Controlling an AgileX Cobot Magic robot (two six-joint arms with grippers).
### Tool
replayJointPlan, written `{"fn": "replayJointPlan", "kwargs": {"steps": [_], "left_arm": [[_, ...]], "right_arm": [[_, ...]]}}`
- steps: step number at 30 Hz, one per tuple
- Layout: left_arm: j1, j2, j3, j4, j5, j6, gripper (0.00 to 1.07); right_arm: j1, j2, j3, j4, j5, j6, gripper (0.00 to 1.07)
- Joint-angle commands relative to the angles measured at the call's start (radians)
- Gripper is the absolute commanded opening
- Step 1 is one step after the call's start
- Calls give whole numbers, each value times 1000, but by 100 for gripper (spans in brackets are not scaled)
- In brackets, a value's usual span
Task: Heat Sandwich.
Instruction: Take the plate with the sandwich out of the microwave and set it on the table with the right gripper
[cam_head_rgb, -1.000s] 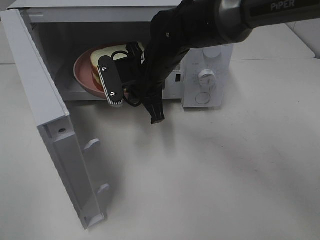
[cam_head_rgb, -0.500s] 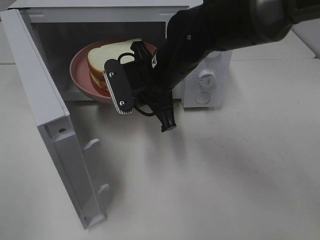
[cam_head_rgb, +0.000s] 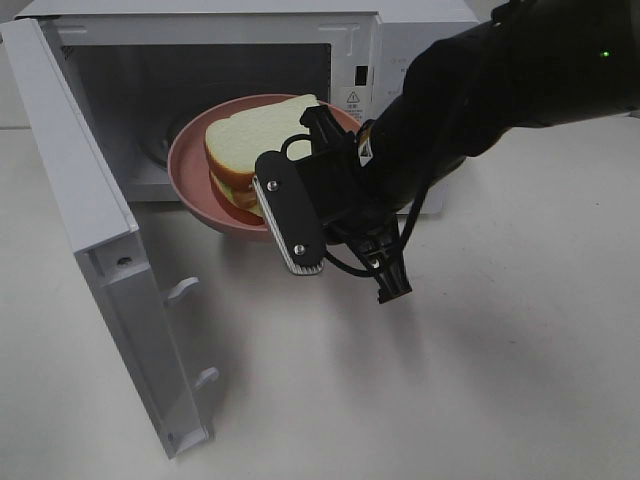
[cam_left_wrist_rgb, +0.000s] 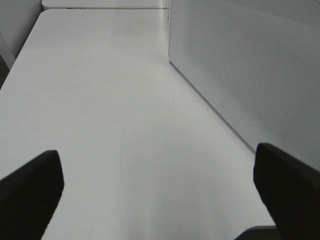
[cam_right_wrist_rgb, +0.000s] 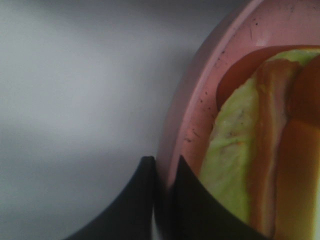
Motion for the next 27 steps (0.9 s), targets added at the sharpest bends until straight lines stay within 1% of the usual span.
{"fn": "replayJointPlan", "kwargs": {"steps": [1,5,6,17,19,27], "left_arm": [[3,-19,1,-6,-7,4,98],[3,-19,1,-6,-7,4,98],[3,-19,1,-6,-7,4,98],[3,-19,1,-6,-7,4,98],[3,-19,1,-6,-7,4,98],[3,-19,1,-6,-7,4,98]], "right_arm": [[-12,-34,14,-7,-35,9,0],[-12,-105,82,-7,-33,7,0],[-12,-105,82,-7,-33,7,0],[-12,-263,231,-11,-9,2,0],[-12,-278,243,-11,0,1,0],[-12,-410,339,-19,24,0,0]]}}
